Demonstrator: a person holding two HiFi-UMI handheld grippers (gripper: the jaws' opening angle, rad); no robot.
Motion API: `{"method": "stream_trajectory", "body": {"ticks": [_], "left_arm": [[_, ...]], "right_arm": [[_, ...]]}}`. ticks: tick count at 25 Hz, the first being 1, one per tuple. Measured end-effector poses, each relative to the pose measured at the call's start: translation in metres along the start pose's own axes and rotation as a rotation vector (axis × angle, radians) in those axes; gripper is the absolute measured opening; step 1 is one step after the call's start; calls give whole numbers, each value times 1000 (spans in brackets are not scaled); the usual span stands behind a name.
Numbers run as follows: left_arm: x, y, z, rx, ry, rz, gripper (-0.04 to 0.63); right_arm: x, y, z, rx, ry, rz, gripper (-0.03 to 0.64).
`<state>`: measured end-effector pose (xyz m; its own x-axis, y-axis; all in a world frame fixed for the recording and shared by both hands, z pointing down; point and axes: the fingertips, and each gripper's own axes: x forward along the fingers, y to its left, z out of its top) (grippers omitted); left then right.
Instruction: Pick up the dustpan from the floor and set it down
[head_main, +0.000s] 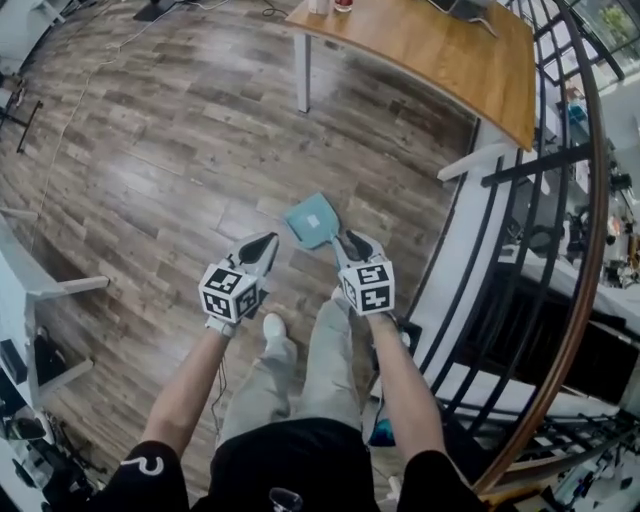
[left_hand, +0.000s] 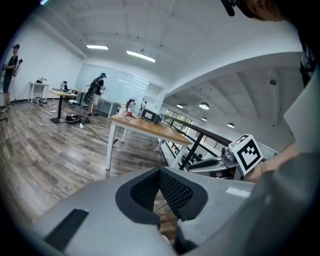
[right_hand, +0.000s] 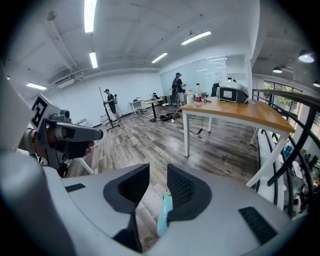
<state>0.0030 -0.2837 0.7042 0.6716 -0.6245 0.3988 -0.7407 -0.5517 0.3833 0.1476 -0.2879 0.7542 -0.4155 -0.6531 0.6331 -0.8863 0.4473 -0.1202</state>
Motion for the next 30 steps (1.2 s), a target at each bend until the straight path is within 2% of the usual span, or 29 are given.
{"method": "stream_trajectory", "body": {"ticks": [3, 7, 14, 24, 28, 30], "left_arm": [[14, 5, -17, -29, 15, 8, -2], [30, 9, -34, -52, 23, 11, -2], [52, 19, -60, -51, 32, 7, -2], [64, 31, -82, -63, 42, 21, -2], [67, 36, -85, -67, 42, 24, -2], [70, 37, -87, -69, 46, 24, -2]], "right_arm": [[20, -2, -26, 3, 53, 21, 141], [48, -9, -61, -8, 135, 6, 224], [94, -11, -114, 4, 215, -7, 259], [126, -11, -146, 3, 263, -38, 240], [131, -15, -144, 21, 266, -72, 170], [130, -22, -145, 43, 270, -108, 111]]}}
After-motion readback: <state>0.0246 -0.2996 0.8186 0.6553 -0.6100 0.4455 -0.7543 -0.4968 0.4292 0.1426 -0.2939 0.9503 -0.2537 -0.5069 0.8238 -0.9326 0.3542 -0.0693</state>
